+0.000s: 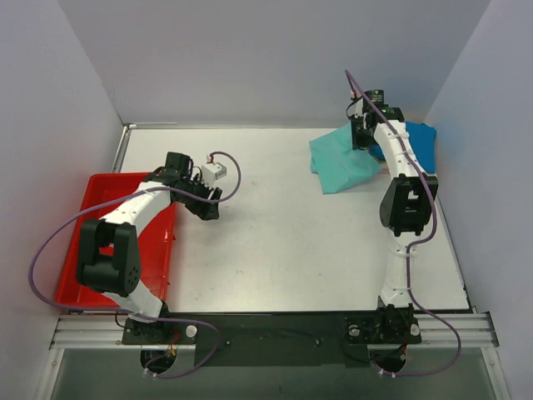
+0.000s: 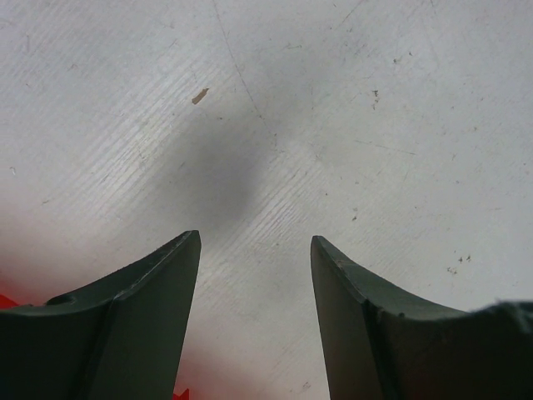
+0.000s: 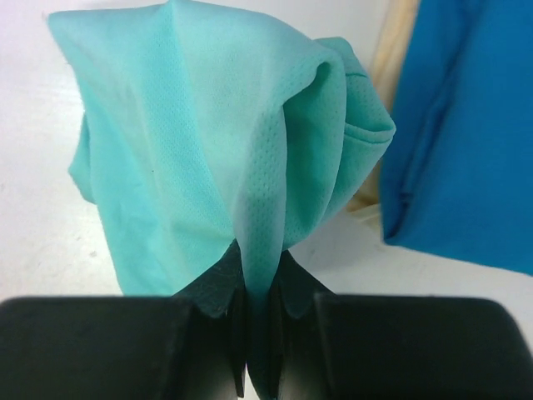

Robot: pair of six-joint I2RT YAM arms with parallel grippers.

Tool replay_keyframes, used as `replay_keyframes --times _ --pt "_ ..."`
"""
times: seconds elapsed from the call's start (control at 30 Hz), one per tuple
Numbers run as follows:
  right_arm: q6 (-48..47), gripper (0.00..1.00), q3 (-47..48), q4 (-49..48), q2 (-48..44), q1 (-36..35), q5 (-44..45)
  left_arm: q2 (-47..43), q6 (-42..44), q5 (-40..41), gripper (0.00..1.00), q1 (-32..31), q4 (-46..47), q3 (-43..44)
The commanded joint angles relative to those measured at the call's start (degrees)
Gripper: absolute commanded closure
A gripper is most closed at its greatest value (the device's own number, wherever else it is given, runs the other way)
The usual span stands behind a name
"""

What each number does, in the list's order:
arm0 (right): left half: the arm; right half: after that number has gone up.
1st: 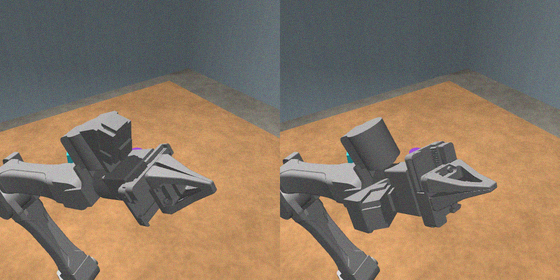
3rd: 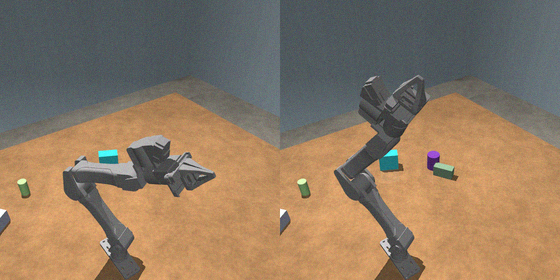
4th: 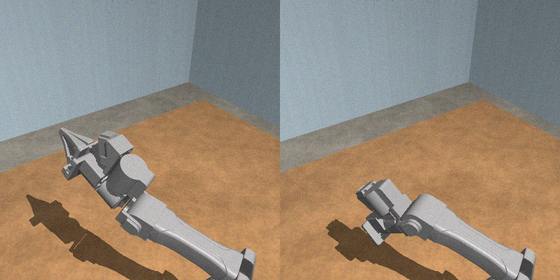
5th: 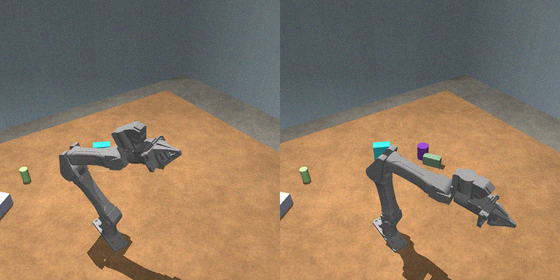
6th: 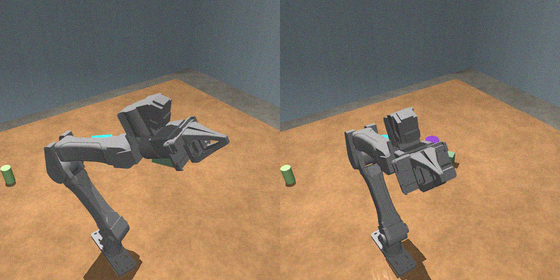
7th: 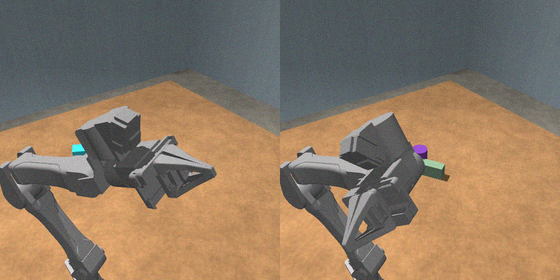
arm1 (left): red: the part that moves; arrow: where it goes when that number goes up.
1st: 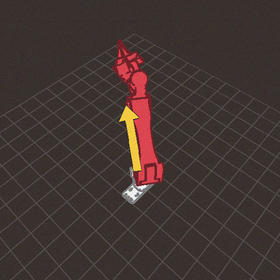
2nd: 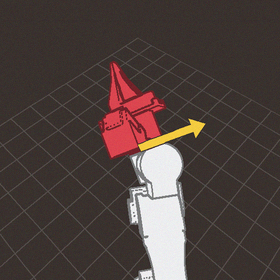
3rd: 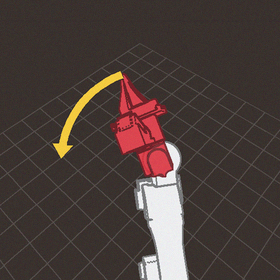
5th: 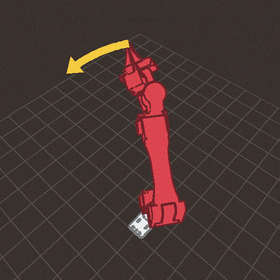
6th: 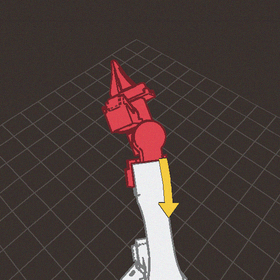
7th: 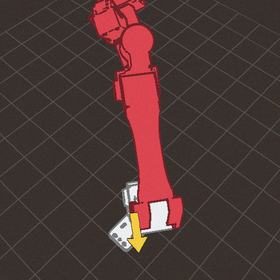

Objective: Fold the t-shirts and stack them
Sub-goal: Put the neatly folded tshirt into the corner of the board with the left arm

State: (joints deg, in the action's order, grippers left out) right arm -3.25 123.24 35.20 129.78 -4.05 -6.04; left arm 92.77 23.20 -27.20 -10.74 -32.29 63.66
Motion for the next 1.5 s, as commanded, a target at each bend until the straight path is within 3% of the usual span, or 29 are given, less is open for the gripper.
replay_keyframes --times 0.0,0.23,0.83,1.1,1.47 --pt "-2.99 1.00 8.06 4.26 1.70 1.06 3.49 -0.84 0.79 1.53 0.34 0.55 1.97 1.55" --pt "-6.68 1.00 16.06 4.00 2.68 3.61 5.60 0.57 0.62 2.15 0.34 0.81 1.88 2.08" --pt "-17.05 1.00 21.17 -3.46 2.85 9.15 9.56 1.62 1.06 3.12 0.33 0.72 1.53 3.23" --pt "-17.15 1.00 21.16 -6.63 3.56 14.77 6.57 4.17 0.71 3.73 0.33 0.81 1.27 4.54" --pt "-21.53 1.00 18.79 -10.76 6.27 17.06 0.15 4.26 1.58 5.23 0.32 0.64 0.39 4.81"
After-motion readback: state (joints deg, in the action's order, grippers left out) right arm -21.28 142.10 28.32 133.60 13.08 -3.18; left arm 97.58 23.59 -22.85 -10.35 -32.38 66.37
